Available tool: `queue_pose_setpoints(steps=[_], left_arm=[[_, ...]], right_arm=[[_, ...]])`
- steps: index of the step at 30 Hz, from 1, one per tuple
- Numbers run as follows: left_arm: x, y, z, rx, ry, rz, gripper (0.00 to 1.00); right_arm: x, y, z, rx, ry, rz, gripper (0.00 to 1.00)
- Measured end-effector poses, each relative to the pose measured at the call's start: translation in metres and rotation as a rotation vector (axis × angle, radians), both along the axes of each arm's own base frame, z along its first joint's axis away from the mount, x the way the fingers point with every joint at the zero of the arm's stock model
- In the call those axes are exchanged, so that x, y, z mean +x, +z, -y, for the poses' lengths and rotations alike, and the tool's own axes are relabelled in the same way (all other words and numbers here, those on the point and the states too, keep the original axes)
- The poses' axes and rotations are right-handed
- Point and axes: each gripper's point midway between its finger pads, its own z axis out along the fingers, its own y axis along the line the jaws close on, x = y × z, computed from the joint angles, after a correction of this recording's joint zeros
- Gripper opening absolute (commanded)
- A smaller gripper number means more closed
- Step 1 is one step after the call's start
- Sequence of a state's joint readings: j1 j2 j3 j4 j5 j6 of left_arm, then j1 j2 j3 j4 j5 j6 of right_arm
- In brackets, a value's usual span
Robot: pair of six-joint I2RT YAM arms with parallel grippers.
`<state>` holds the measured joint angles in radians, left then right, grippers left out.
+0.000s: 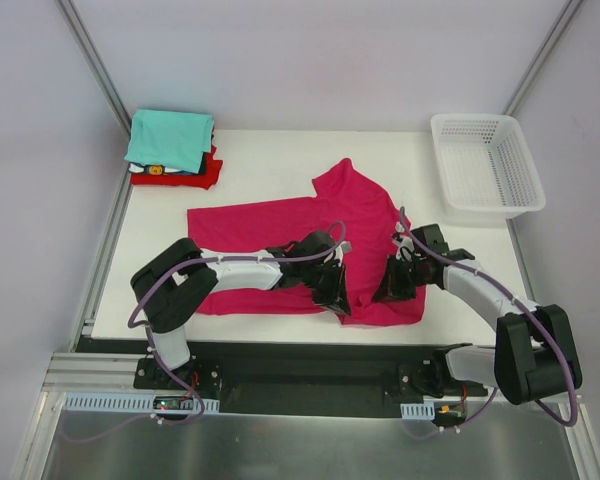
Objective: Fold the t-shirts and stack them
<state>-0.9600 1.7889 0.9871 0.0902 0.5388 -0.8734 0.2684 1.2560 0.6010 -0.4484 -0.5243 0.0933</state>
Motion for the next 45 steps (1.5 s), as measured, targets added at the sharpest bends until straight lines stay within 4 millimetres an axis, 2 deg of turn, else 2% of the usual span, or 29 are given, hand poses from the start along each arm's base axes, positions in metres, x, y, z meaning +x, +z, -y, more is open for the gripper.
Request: queue_pose_setpoints(steps=[6, 10, 18, 21, 25, 33, 45], left_arm=[[0.022, 0.001, -0.009, 0.006, 0.040, 0.013, 0.00], [0.046, 0.005, -0.017, 0.000, 0.077, 0.036, 0.00], [0.107, 0.021, -0.030, -0.015, 0.164, 0.091, 0.00], [0.130, 0.026, -0.028, -0.023, 0.181, 0.111, 0.00], [0.150, 0.029, -0.019, -0.032, 0.181, 0.124, 0.00], [0.154, 0.018, -0.013, -0.026, 0.154, 0.100, 0.00], [0.151, 0.015, -0.013, -0.025, 0.143, 0.087, 0.00]], right_arm=[[0.030, 0.021, -0.001, -0.023, -0.019, 0.096, 0.01], [0.046, 0.030, -0.001, -0.037, -0.032, 0.136, 0.01], [0.068, 0.024, -0.004, -0.061, -0.049, 0.116, 0.01], [0.081, 0.026, -0.006, -0.064, -0.053, 0.129, 0.01], [0.101, 0.032, -0.005, -0.074, -0.072, 0.159, 0.01], [0.131, 0.036, -0.001, -0.091, -0.105, 0.181, 0.01], [0.138, 0.027, -0.003, -0.094, -0.097, 0.164, 0.01]])
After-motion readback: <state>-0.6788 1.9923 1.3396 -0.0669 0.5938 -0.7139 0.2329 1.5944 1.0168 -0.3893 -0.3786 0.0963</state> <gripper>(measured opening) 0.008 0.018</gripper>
